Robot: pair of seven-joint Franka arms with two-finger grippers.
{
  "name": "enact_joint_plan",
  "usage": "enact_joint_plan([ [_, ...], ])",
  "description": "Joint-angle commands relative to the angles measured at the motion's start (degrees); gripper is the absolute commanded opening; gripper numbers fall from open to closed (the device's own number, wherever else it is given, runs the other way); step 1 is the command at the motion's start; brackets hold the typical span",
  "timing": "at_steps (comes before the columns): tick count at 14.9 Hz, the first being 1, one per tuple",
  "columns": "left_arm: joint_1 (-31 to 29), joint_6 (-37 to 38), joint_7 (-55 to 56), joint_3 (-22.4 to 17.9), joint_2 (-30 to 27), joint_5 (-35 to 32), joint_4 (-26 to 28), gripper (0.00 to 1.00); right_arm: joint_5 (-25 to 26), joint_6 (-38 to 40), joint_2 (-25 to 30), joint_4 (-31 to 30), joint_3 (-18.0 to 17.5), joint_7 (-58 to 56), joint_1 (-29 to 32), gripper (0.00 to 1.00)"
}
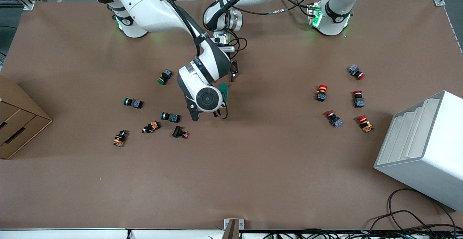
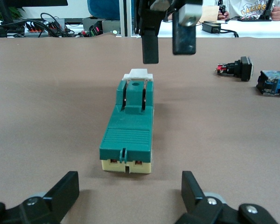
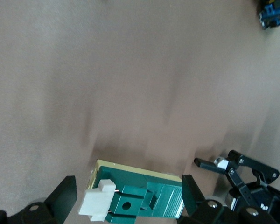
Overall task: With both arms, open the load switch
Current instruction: 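Press the white handle down with the right gripper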
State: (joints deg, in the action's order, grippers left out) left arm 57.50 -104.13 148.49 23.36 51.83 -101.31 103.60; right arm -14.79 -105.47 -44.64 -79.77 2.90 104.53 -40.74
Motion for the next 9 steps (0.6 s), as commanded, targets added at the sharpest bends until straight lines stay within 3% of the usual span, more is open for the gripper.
enact_joint_plan([
  [1, 0.16, -0.99, -0.49, -0.51, 2.49, -0.56, -0.68, 0.96, -1.91, -0.61, -0.88, 1.19, 0.35, 1.63, 0.23, 1.0],
  [9, 0.16, 0.16, -0.57, -0.51, 2.4, -0.29, -0.42, 0.96, -2.62, -2.72, -2.2, 1.19, 0.35, 5.5, -1.7, 1.0],
])
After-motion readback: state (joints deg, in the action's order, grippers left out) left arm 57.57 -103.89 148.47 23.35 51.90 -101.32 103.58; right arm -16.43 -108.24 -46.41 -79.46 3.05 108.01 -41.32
